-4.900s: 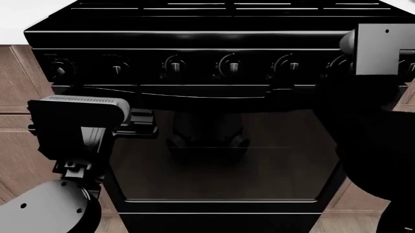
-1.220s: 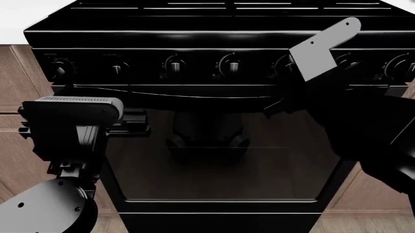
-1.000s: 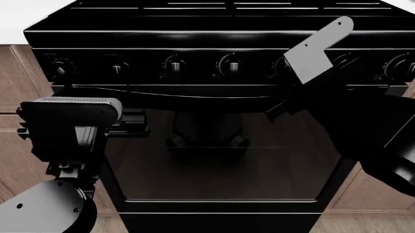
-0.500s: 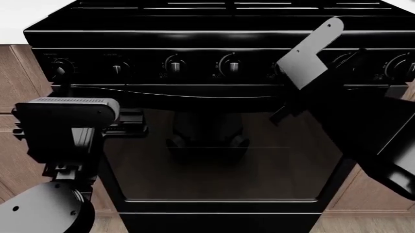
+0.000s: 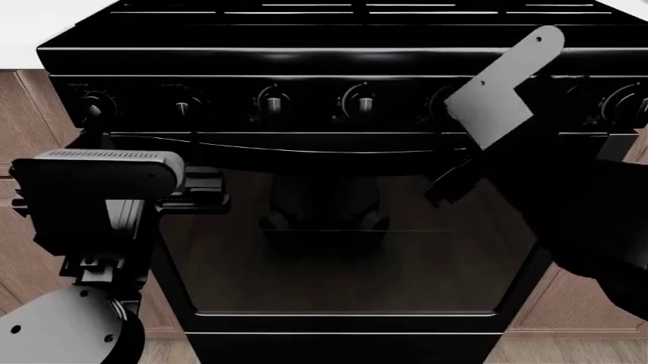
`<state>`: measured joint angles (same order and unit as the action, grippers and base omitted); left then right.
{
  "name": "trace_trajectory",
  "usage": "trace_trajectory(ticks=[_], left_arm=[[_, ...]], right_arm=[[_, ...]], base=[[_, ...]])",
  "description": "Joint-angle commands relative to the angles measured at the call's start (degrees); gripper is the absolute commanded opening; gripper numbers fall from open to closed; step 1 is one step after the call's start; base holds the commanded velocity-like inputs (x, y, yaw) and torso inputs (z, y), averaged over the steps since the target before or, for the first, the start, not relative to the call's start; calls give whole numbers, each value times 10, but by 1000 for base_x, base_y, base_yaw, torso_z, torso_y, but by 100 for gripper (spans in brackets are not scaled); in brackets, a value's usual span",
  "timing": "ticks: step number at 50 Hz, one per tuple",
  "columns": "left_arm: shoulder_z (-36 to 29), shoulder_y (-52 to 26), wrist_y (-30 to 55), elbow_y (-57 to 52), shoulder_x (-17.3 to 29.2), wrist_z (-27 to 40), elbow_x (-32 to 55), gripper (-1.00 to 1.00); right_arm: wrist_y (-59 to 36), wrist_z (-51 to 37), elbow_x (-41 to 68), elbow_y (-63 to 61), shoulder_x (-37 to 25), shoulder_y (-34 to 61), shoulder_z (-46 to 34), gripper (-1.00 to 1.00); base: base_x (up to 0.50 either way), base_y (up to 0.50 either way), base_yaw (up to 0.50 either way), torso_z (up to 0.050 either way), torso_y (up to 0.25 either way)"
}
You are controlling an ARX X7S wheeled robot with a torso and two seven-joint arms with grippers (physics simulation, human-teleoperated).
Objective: Pick the croissant and place it on the pan. Then turn on the stove to warm the croissant.
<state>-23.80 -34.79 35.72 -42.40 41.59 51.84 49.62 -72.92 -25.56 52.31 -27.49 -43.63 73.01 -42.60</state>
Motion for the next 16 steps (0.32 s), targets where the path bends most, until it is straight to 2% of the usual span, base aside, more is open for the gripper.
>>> trace_trajectory(ticks=[1,8,16], left_arm=[[-2,-7,6,-8,0,3,3,100],[-3,-6,6,-8,1,4,1,100],[-3,-8,15,-17,5,11,6,100]], right_arm=[[-77,-105,149,-97,-9,-36,107,100],[-95,-204,276,-131,-14,-59,173,100],[-17,-348,397,-202,-57,-123,256,100]], base=[[0,0,0,0,0],[0,0,0,0,0],[0,0,0,0,0]])
